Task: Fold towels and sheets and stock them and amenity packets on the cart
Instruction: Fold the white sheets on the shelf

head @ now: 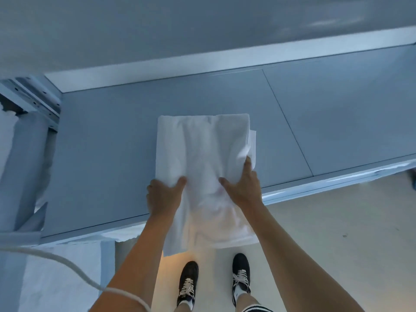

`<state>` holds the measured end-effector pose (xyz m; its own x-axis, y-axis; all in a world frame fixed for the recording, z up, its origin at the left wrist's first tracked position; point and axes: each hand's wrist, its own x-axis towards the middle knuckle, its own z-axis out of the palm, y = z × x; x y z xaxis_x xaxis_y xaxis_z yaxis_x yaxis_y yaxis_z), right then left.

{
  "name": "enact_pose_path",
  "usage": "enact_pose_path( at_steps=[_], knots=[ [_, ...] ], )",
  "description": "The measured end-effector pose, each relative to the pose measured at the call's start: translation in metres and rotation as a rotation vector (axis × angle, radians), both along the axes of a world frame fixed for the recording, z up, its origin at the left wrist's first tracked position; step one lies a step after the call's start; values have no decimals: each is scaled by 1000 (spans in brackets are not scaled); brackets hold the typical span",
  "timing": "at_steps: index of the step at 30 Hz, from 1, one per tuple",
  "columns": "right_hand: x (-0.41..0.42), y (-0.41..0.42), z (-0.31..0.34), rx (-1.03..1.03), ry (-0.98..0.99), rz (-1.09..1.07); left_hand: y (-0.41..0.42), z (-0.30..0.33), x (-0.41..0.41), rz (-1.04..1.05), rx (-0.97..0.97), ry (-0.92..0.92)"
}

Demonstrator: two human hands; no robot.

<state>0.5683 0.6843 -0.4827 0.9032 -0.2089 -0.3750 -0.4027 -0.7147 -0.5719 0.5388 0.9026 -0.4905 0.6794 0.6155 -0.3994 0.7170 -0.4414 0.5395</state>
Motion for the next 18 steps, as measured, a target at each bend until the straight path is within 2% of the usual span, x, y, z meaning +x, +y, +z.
enact_pose_path(
  at_steps=[4, 7, 11, 14, 18],
  knots=[
    [15, -10, 4, 153, 130, -90, 23, -9, 1, 7, -170, -18],
    [19, -11, 0, 202, 148, -146, 28, -11, 1, 14, -229, -53],
    [25, -28, -9, 393, 188, -364, 33, -17, 1, 12, -265, -74],
    [28, -31, -11, 475, 261, -325, 34, -21, 0, 10, -252, -90],
    [26, -20, -7, 376, 191, -226, 29, -15, 0, -30, -183, -58]
  ],
)
